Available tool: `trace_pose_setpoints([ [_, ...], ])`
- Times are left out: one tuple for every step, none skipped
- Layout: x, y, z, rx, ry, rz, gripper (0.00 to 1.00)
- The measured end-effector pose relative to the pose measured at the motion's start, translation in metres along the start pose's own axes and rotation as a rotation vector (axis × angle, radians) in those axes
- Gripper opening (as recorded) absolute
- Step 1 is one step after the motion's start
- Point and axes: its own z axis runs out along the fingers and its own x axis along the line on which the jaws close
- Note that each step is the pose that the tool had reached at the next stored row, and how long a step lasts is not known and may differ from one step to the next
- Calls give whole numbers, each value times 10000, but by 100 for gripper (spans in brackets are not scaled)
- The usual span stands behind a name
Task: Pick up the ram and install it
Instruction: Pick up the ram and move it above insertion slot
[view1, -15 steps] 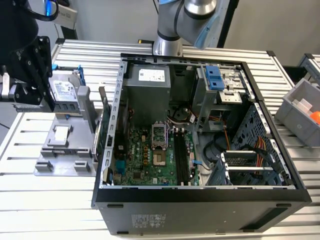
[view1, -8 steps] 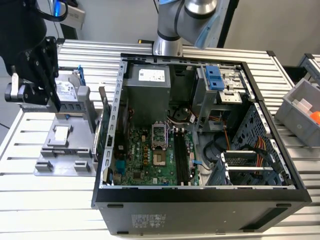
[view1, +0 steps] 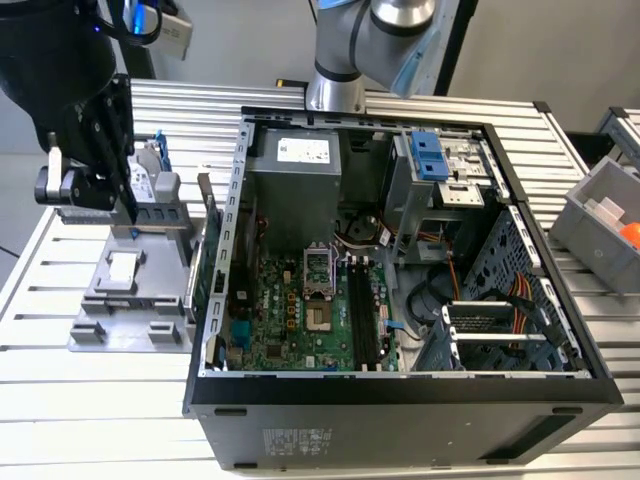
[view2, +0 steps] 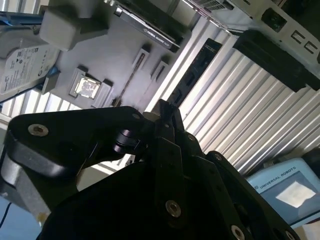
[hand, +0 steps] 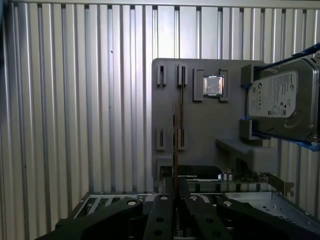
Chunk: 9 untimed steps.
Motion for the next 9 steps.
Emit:
trace_pose_setpoints([
  [0,-19,0,0,0,0,0],
  [-1,-40,0,0,0,0,0],
  [-1,-63,0,0,-1,0,0],
  [-2,-83,0,0,0,0,0],
  [-2,-104,0,0,0,0,0],
  [-2,-125,0,0,-1,0,0],
  [-3,-146,0,0,-1,1,0],
  [-3,-168,0,1,-1,0,0],
  [-4,-188,1,1,-1,0,0],
])
